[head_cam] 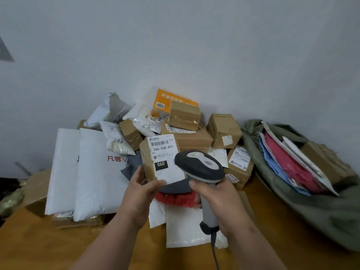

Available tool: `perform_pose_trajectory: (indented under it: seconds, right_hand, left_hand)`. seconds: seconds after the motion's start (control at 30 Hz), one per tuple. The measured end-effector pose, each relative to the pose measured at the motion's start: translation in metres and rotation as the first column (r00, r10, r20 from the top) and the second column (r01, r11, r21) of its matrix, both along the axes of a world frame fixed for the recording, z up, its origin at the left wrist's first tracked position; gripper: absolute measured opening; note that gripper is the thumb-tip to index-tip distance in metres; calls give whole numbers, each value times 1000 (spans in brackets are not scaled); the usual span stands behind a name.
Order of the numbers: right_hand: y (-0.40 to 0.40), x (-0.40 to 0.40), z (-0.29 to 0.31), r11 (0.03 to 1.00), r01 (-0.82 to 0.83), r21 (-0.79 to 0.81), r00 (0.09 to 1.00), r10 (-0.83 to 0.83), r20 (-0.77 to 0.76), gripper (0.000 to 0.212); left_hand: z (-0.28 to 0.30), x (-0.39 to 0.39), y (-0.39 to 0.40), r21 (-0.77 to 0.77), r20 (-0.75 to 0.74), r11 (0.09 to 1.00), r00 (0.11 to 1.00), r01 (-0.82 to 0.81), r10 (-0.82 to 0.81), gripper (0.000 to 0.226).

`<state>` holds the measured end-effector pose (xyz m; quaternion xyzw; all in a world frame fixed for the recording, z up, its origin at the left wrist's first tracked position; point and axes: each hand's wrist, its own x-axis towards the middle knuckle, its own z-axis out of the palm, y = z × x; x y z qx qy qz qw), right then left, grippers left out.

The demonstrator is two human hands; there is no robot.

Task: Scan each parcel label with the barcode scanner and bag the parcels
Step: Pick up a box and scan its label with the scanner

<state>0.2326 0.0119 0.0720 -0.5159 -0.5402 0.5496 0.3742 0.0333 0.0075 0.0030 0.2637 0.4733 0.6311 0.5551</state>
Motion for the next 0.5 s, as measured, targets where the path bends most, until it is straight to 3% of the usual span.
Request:
perform_pose_trajectory:
  seconds: [0.5]
  right_hand:
    - [-13, 57, 27, 1000, -13, 23, 1000, 13, 28, 7]
  left_hand:
    - [7, 62, -15, 13, -21, 998, 998, 55, -55, 74]
